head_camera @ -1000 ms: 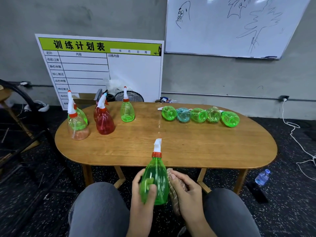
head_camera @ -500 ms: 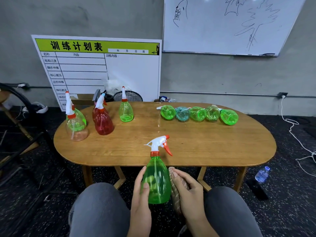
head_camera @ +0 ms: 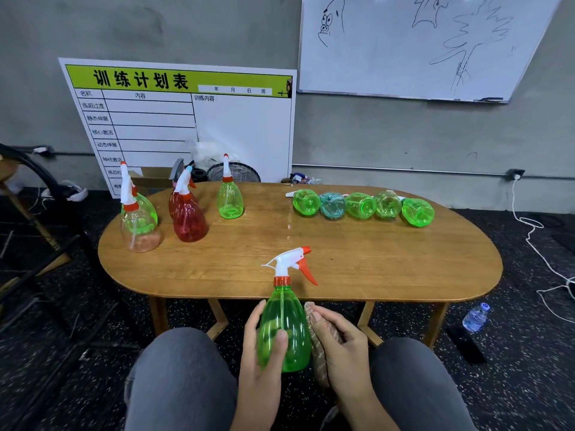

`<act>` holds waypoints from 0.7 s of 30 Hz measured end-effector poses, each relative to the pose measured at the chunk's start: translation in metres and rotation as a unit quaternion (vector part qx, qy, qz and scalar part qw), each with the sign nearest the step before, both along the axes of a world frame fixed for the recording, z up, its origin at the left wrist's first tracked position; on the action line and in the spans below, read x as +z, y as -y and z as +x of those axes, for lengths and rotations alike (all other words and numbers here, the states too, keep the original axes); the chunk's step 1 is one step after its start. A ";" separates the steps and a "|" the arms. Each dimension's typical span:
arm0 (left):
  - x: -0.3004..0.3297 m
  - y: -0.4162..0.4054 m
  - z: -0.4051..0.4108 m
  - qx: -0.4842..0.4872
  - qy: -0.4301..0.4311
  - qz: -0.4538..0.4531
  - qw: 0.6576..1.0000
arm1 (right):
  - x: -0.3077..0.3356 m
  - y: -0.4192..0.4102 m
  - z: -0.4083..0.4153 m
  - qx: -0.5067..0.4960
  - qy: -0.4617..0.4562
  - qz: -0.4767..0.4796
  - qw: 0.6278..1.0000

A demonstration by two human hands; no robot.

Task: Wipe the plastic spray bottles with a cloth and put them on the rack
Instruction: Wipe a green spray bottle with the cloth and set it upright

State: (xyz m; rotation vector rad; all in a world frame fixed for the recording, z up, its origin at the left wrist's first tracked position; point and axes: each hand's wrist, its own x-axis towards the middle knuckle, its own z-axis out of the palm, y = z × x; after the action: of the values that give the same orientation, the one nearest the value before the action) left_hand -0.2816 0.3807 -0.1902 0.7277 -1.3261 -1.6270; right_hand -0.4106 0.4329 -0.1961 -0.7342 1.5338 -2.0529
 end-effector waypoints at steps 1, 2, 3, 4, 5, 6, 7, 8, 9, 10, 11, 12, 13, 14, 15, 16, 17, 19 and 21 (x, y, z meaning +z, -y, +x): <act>-0.001 0.000 0.000 -0.002 0.000 0.001 1.000 | 0.000 -0.001 0.001 -0.001 -0.002 0.004 1.000; -0.002 0.000 0.000 -0.005 0.002 0.001 1.000 | 0.000 -0.001 0.001 -0.003 -0.004 0.008 1.000; -0.002 -0.001 0.000 -0.009 0.004 -0.001 1.000 | 0.000 -0.001 0.001 -0.002 -0.006 0.010 1.000; -0.003 -0.001 0.001 -0.013 0.005 -0.004 1.000 | -0.001 -0.002 0.001 0.000 -0.007 0.012 1.000; -0.003 -0.001 0.001 -0.015 0.009 -0.006 1.000 | -0.001 -0.002 0.001 0.005 -0.009 0.015 1.000; -0.004 0.000 0.002 -0.014 0.012 -0.008 1.000 | -0.001 -0.002 0.002 0.009 -0.011 0.020 1.000; -0.005 0.000 0.002 -0.012 0.013 -0.007 1.000 | 0.001 -0.003 0.004 0.009 -0.017 0.024 1.000; -0.005 0.001 0.002 -0.009 0.014 -0.005 1.000 | 0.004 -0.003 0.005 -0.004 -0.039 0.026 0.999; -0.005 0.001 0.002 -0.005 0.014 -0.004 1.000 | 0.007 -0.004 0.005 -0.032 -0.078 0.028 0.996; -0.005 0.001 0.001 -0.003 0.014 -0.004 1.000 | 0.012 -0.004 0.005 -0.070 -0.129 0.031 0.989; -0.005 0.000 0.001 -0.003 0.013 -0.007 1.000 | 0.018 -0.004 0.003 -0.106 -0.179 0.033 0.978; -0.006 0.000 0.000 -0.005 0.013 -0.012 1.000 | 0.025 -0.003 0.000 -0.132 -0.228 0.032 0.964; -0.006 0.000 0.000 -0.007 0.013 -0.016 1.000 | 0.033 0.000 -0.005 -0.148 -0.277 0.033 0.949; -0.008 0.000 -0.001 -0.009 0.012 -0.018 1.000 | 0.040 0.004 -0.010 -0.154 -0.321 0.037 0.934; -0.009 0.000 -0.001 -0.009 0.011 -0.020 1.000 | 0.048 0.009 -0.016 -0.153 -0.356 0.047 0.921; -0.010 0.001 -0.001 -0.006 0.011 -0.025 1.000 | 0.054 0.015 -0.021 -0.150 -0.383 0.060 0.909; -0.011 0.001 -0.001 -0.003 0.014 -0.031 0.999 | 0.060 0.021 -0.026 -0.146 -0.405 0.076 0.900; -0.012 0.001 -0.001 -0.003 0.024 -0.046 0.999 | 0.067 0.033 -0.035 -0.136 -0.443 0.120 0.878; -0.012 0.001 -0.001 -0.006 0.031 -0.063 0.998 | 0.069 0.042 -0.040 -0.123 -0.477 0.159 0.855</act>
State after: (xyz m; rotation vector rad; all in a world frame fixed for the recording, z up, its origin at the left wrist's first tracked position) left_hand -0.2829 0.3802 -0.2020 0.7004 -1.4660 -1.5257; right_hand -0.4503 0.3910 -0.1267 -1.6295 2.5200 -1.5351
